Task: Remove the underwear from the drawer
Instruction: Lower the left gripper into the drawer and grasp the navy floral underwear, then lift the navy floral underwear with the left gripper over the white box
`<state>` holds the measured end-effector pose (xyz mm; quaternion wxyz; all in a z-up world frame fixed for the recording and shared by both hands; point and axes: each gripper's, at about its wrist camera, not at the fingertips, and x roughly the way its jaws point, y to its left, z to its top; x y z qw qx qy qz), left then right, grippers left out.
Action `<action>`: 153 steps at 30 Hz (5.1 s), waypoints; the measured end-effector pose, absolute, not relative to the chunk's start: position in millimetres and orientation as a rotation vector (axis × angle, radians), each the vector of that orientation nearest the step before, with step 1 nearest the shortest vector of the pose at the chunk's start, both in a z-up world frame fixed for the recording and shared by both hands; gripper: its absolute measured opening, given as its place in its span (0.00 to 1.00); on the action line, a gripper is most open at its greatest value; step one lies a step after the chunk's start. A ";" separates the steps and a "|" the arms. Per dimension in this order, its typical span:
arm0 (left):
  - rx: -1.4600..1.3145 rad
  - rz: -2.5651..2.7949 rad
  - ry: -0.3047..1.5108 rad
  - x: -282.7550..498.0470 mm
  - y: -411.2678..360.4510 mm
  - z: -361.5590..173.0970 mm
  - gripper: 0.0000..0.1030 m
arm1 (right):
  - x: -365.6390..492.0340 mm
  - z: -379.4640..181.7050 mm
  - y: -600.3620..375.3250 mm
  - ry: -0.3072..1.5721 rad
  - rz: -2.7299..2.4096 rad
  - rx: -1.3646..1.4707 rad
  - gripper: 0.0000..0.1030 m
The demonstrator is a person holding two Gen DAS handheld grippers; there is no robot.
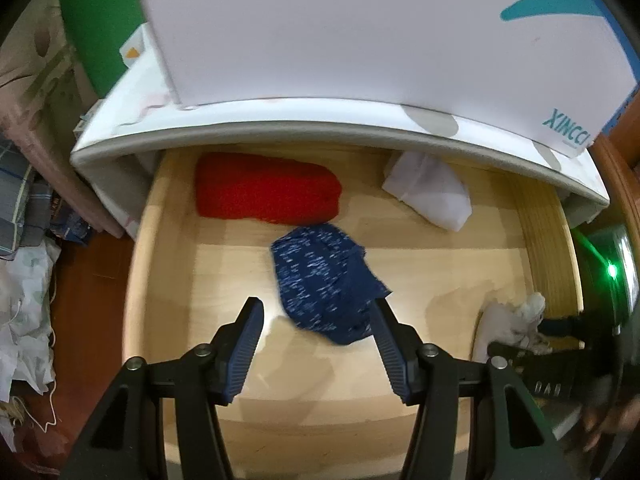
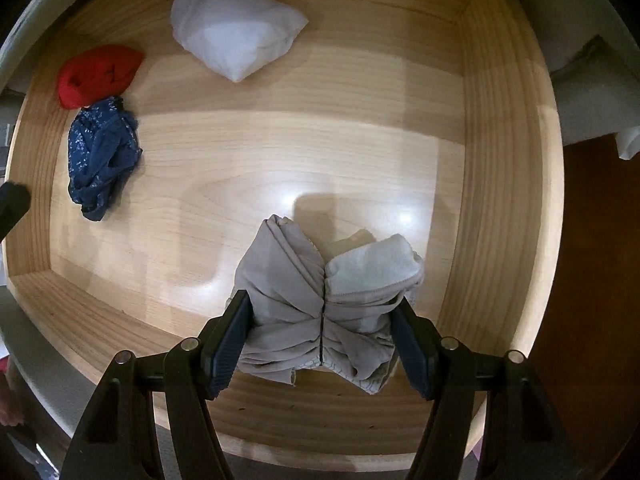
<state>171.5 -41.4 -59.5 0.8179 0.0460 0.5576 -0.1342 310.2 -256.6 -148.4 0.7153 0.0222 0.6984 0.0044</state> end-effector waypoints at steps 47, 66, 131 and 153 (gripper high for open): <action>0.137 -0.180 1.436 254.4 -97.2 -133.8 0.70 | 261.0 -146.2 -271.7 1.521 0.073 0.096 0.63; 0.203 -0.188 1.505 244.3 -91.6 -131.6 0.29 | 255.3 -143.9 -275.6 1.519 0.073 0.095 0.63; 0.157 -0.348 0.902 143.9 10.1 149.1 0.27 | 238.5 -138.4 -278.8 1.519 0.068 0.090 0.63; 0.280 -0.332 0.860 280.2 -50.6 137.4 0.27 | 232.7 -136.8 -280.3 1.519 0.066 0.089 0.63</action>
